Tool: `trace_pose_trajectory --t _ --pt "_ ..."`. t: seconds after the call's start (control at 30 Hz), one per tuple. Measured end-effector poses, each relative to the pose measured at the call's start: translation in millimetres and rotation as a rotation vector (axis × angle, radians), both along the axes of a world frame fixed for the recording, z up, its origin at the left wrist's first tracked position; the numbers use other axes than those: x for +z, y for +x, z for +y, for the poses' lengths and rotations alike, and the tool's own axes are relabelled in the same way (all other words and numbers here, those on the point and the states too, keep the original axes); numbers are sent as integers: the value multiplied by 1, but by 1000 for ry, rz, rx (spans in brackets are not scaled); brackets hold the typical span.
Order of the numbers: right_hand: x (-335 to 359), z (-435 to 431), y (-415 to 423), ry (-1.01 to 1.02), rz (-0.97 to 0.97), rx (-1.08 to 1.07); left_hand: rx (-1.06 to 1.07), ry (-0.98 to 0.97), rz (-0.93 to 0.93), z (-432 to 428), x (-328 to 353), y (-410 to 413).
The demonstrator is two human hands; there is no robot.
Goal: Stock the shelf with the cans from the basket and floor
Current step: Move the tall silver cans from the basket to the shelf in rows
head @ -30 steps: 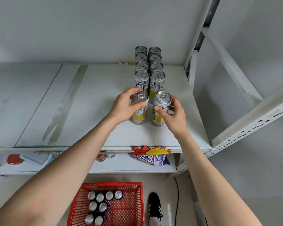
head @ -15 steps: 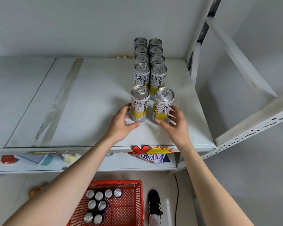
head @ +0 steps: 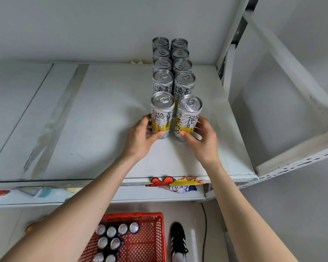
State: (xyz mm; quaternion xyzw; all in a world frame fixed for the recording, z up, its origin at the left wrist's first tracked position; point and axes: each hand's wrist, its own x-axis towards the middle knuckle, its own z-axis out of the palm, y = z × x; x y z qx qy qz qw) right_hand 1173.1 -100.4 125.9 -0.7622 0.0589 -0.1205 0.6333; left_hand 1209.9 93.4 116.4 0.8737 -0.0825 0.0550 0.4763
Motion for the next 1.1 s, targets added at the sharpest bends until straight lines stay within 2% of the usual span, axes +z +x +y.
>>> trace_pose_trajectory --t 0.77,0.93,1.1 --pt "-3 1 33 -67 28 0 -25 -18 46 -5 2 27" --pt "0 4 28 -147 63 -27 27 218 -36 -4 5 22" --pt "6 11 19 -408 57 -73 67 444 -150 0 11 10"
